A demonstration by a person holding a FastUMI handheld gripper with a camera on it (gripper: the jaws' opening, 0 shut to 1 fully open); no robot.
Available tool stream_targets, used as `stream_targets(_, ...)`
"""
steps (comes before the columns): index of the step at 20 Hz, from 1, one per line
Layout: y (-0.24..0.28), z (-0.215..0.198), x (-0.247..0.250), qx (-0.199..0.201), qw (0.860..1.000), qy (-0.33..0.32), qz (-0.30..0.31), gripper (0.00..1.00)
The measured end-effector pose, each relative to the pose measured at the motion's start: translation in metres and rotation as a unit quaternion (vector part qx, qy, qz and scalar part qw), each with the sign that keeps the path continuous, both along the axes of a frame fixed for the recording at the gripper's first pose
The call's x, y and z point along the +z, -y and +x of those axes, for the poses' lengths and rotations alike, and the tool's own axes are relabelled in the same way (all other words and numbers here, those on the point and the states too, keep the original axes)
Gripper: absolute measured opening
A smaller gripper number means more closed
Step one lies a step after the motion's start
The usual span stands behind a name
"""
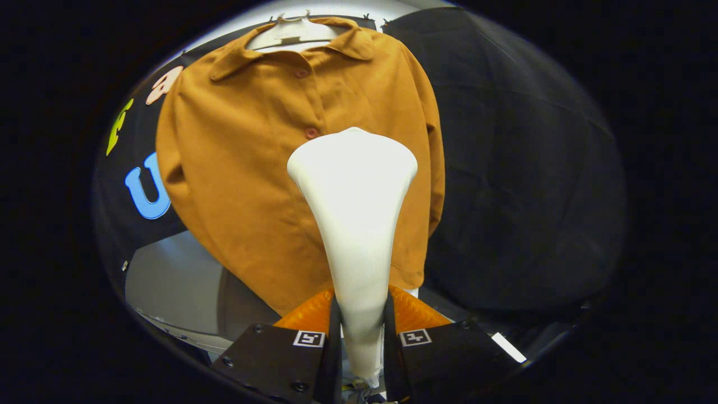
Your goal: Iron the clothes twice with a garment steamer, once on the left side and once on the right side.
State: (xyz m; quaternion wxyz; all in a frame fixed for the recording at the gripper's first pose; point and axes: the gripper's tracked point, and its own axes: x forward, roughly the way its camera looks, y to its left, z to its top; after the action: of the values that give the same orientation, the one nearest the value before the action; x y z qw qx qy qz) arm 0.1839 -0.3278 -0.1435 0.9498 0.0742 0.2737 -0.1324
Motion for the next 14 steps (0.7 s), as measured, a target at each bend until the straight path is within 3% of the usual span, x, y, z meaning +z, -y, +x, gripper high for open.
stream_targets(6, -0.089, -0.018, 0.057, 0.055, 0.995, 0.079, -0.008, 0.33)
stream_targets(14, -0.246, -0.055, 0.125, 0.155, 0.974, 0.164, 0.008, 0.33)
